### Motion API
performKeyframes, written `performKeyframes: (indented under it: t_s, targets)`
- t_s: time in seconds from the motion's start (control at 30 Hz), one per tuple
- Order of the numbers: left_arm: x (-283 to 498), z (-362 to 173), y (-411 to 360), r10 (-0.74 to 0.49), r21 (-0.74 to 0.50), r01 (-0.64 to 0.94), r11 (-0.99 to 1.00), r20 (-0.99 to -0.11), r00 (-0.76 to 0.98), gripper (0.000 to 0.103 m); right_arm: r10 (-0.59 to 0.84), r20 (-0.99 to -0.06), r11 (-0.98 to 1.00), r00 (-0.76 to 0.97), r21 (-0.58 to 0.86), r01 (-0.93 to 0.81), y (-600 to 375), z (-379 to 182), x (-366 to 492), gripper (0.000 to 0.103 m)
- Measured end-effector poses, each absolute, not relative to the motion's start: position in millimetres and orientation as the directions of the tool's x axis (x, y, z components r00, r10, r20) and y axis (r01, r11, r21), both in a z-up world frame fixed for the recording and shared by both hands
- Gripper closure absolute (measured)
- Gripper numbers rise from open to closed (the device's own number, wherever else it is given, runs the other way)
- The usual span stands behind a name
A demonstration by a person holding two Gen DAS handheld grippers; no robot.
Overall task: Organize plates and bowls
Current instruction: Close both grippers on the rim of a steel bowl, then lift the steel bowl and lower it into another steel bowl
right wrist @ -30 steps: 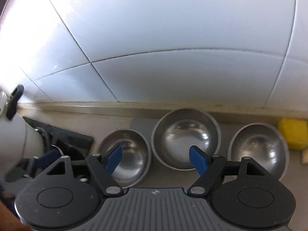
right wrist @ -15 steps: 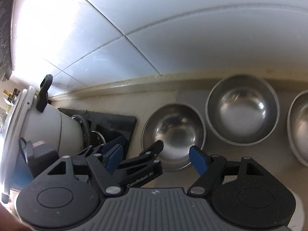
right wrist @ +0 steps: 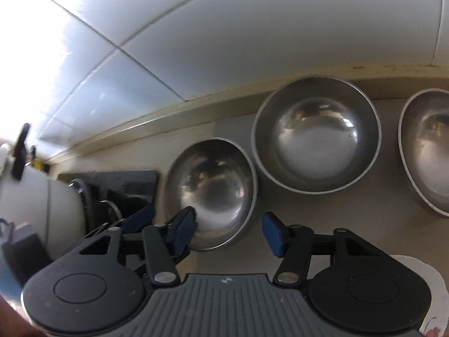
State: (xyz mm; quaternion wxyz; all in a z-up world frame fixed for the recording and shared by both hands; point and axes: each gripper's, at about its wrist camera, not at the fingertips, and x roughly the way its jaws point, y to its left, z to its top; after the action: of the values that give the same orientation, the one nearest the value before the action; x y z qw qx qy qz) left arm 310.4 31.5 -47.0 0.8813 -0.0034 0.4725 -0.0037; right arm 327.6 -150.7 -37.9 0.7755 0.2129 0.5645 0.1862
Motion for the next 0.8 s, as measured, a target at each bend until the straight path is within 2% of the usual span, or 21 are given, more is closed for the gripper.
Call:
performKeyframes:
  t_s: [0.1,0.17,0.3,0.4,0.57,0.8]
  targets:
    - [312,-48,30,-0.007,-0.006,0.005,1.0,-0.834,0.552,0.046,0.514,-0.804,0.846,0.298,0.533,-0.024,-147,-46,331,0.069]
    - [312,-52,27,0.005,0.015,0.015,1.0,-0.836,0.548,0.054,0.501,-0.814,0.855,0.294,0.519,-0.019,-144,-53,334,0.075]
    - [314,-52,22,-0.014,-0.001,0.023,1.0,-0.836,0.548,0.08,0.49,-0.825,0.862,0.281,0.507,-0.012,-139,-67,338,0.1]
    - [314,-51,18,-0.003,0.024,0.042,0.999,-0.837,0.548,0.081,0.495,-0.821,0.86,0.284,0.511,-0.022,-137,-71,337,0.1]
    - [308,-42,25,-0.03,-0.014,0.033,0.999,-0.829,0.558,0.084,0.509,-0.803,0.85,0.309,0.525,-0.038,-142,-65,331,0.1]
    - [294,-2,26,-0.021,-0.003,0.03,1.0,-0.775,0.631,0.083,0.546,-0.753,0.829,0.368,0.548,-0.109,-148,-28,318,0.1]
